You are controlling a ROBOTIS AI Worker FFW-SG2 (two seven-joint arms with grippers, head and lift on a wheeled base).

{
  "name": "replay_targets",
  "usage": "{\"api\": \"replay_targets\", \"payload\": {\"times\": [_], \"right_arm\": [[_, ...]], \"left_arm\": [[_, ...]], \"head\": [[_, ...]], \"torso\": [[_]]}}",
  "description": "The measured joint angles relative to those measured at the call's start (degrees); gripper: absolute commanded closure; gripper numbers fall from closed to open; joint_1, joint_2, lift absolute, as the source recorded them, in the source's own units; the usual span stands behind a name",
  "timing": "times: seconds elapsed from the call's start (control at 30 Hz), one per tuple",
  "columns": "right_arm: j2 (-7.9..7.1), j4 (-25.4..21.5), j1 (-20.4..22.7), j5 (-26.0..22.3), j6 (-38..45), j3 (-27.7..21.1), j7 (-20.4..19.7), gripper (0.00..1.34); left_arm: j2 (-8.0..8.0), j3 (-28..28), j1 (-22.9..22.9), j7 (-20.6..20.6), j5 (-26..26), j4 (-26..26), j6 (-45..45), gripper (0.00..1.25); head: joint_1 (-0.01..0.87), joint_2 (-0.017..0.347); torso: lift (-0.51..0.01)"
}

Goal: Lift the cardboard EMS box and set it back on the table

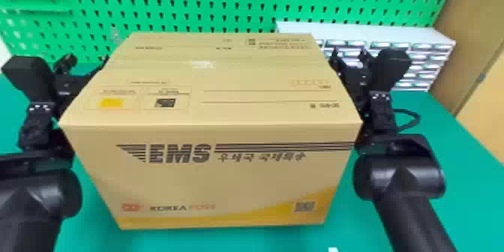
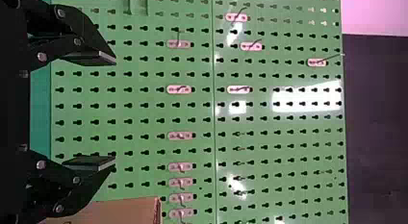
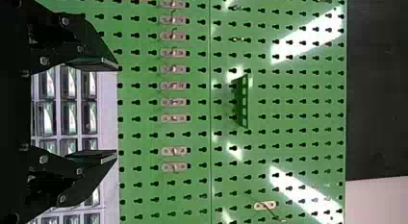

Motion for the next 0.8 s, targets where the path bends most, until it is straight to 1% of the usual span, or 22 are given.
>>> {"api": "replay_targets", "payload": {"times": [0.8], "right_arm": [[-0.37,-0.1,-0.1,0.0,0.3,0.1,0.0,0.60]], "left_arm": [[0.00,0.4,0.1,0.0,-0.3,0.0,0.0,0.51]], "head": [[0.678,-0.015]], "torso": [[-0.092]]}}
